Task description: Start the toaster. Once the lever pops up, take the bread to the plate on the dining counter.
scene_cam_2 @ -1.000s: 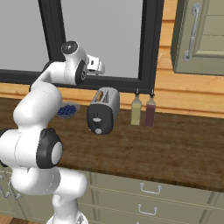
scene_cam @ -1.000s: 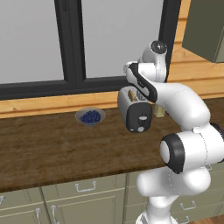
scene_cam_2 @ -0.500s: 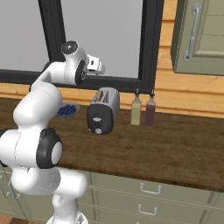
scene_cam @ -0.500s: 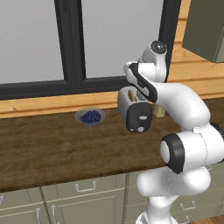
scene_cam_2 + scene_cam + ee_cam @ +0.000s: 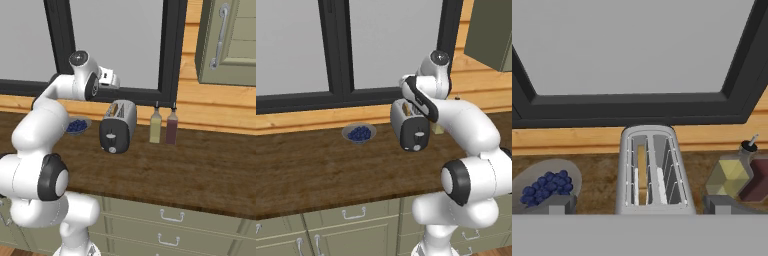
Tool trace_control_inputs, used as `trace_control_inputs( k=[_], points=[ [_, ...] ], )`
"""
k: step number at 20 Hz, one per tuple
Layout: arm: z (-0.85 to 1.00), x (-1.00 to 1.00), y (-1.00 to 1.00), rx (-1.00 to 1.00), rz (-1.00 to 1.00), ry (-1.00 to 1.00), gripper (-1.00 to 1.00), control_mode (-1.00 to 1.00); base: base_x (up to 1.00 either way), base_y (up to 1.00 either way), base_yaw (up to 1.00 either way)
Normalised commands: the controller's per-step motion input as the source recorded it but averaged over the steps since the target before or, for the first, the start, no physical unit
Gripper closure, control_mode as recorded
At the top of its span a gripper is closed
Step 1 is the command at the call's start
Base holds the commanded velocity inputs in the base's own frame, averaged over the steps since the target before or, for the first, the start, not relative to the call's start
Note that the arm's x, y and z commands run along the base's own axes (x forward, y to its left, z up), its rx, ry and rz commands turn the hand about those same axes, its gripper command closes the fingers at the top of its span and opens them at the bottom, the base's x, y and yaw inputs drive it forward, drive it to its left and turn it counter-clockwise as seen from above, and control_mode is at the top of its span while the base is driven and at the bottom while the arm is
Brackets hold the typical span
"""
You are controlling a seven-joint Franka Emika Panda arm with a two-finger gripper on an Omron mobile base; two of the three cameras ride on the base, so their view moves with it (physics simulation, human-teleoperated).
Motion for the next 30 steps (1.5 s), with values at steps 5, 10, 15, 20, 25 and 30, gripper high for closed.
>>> trace_control_inputs(
  k=[5,10,15,20,25,30],
  points=[
    [-0.18,-0.09,0.0,-0.04,0.0,0.0,-1.0,-1.0,0.0,0.0,0.0],
    [-0.18,0.0,0.0,-0.01,0.0,0.0,-1.0,-1.0,0.0,0.0,0.0],
    [-0.3,0.0,0.0,0.0,0.06,0.03,-1.0,-1.0,0.0,0.0,0.0],
    [-0.45,0.0,0.0,0.0,0.08,0.06,-1.0,-1.0,0.0,0.0,0.0],
    [-0.23,0.0,0.0,0.0,0.07,0.04,-1.0,-1.0,0.0,0.0,0.0],
    [-0.02,0.04,0.0,0.0,0.04,0.0,-1.0,-1.0,0.0,0.0,0.0]
  ],
)
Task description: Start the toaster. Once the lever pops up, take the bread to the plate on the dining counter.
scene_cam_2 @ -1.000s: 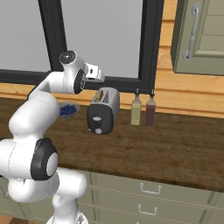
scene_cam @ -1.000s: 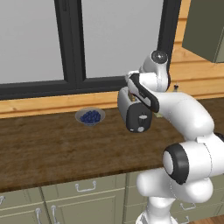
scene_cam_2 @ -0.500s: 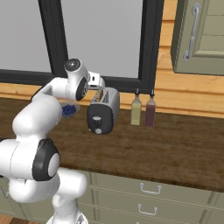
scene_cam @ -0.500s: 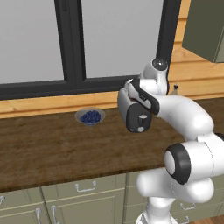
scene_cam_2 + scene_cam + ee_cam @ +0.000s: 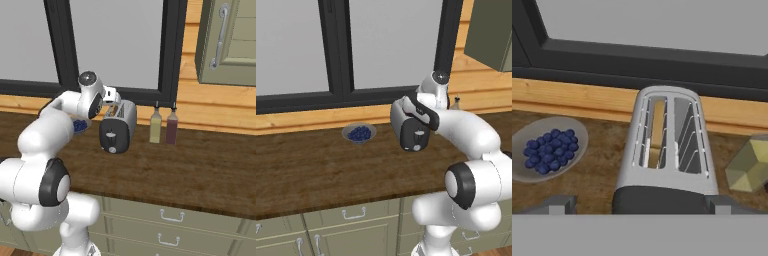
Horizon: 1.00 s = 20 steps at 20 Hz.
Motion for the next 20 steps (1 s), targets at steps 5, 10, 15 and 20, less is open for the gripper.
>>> trace_control_inputs(
  k=[5,10,15,20],
  points=[
    [0.0,0.22,0.0,0.0,0.02,0.0,-1.0,-1.0,0.0,0.0,0.0],
    [-0.03,0.3,0.0,0.0,0.0,0.06,-1.0,-1.0,0.0,0.0,0.0],
    [-0.16,0.24,-0.05,0.0,0.0,0.12,-1.0,-1.0,0.0,0.0,0.0],
    [-0.19,0.05,-0.02,0.0,0.0,0.14,-1.0,-1.0,0.0,0.0,0.0]
  ],
)
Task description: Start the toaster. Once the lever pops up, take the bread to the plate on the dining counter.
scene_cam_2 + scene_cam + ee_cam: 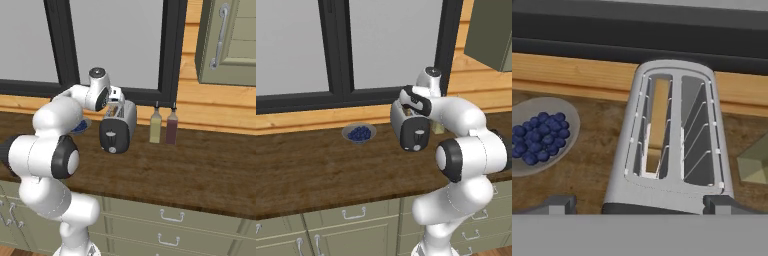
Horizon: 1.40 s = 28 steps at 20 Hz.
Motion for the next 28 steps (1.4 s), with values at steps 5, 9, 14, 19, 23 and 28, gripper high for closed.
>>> trace_control_inputs(
  k=[5,9,14,19,23,28],
  points=[
    [-0.2,0.0,-0.04,0.0,0.0,0.12,-1.0,-1.0,0.0,0.0,0.0],
    [-0.01,0.15,-0.05,0.0,0.0,0.02,-1.0,-1.0,0.0,0.0,0.0],
    [-0.09,0.21,0.0,0.0,0.0,0.0,-1.0,-1.0,0.0,0.0,0.0],
    [-0.19,0.05,0.0,0.0,0.0,0.01,-1.0,-1.0,0.0,0.0,0.0],
    [-0.18,0.04,0.0,0.0,0.0,0.01,-1.0,-1.0,0.0,0.0,0.0],
    [-0.07,0.2,0.0,0.0,0.0,0.0,-1.0,-1.0,0.0,0.0,0.0]
  ],
)
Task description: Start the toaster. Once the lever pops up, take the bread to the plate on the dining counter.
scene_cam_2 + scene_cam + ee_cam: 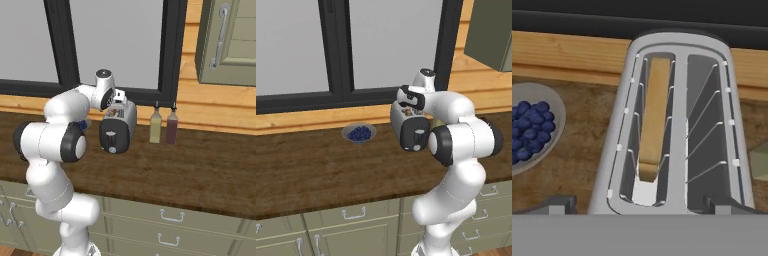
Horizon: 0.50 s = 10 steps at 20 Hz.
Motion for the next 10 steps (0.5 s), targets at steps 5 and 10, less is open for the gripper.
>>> trace_control_inputs(
  k=[5,10],
  points=[
    [-0.15,0.28,0.0,0.0,0.0,0.0,-1.0,-1.0,0.0,0.0,0.0],
    [-0.1,0.34,0.0,0.0,0.0,0.0,-1.0,-1.0,0.0,0.0,0.0]
  ],
)
